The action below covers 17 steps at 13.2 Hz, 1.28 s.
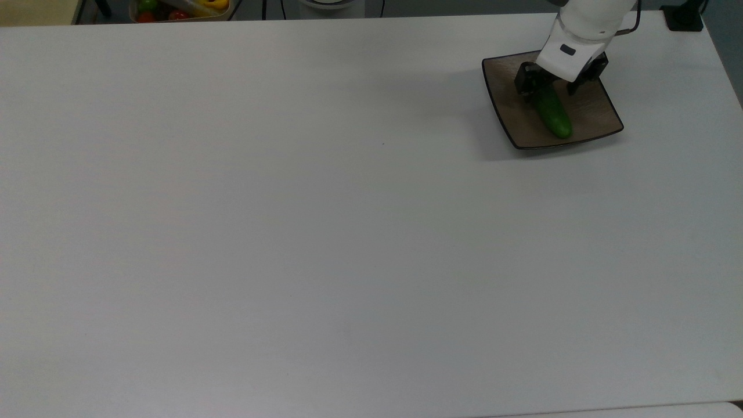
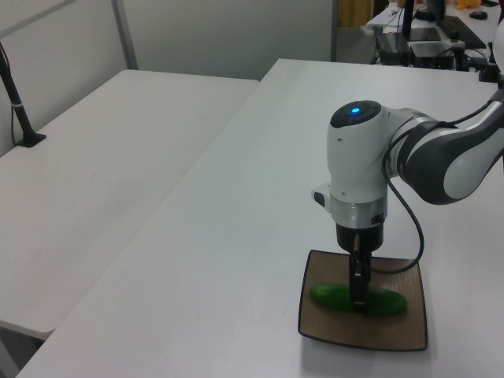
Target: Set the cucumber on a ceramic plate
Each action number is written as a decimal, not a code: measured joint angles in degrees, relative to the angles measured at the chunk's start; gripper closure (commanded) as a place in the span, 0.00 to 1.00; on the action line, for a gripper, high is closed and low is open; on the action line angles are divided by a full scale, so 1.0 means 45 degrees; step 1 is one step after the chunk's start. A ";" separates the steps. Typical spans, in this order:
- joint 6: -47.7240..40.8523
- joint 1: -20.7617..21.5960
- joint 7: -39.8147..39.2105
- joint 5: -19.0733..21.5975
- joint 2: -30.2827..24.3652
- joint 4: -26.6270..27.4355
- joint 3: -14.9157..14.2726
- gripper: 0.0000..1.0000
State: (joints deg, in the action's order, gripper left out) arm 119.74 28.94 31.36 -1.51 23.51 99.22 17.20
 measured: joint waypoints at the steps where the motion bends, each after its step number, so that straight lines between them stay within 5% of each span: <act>1: 0.0000 -0.0008 0.0002 -0.0001 -0.0009 -0.0001 0.0000 0.00; 8: -0.2382 -0.0827 0.0075 -0.0175 -0.2144 -0.0449 -0.0116 0.00; 14: -0.5179 -0.3354 0.0081 -0.0153 -0.5470 -0.0583 -0.0267 0.00; 17: -0.6066 -0.4191 0.0074 0.0061 -0.6367 -0.0684 -0.1032 0.00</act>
State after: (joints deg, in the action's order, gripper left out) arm 92.45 10.08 31.69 -1.24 -5.14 96.14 12.55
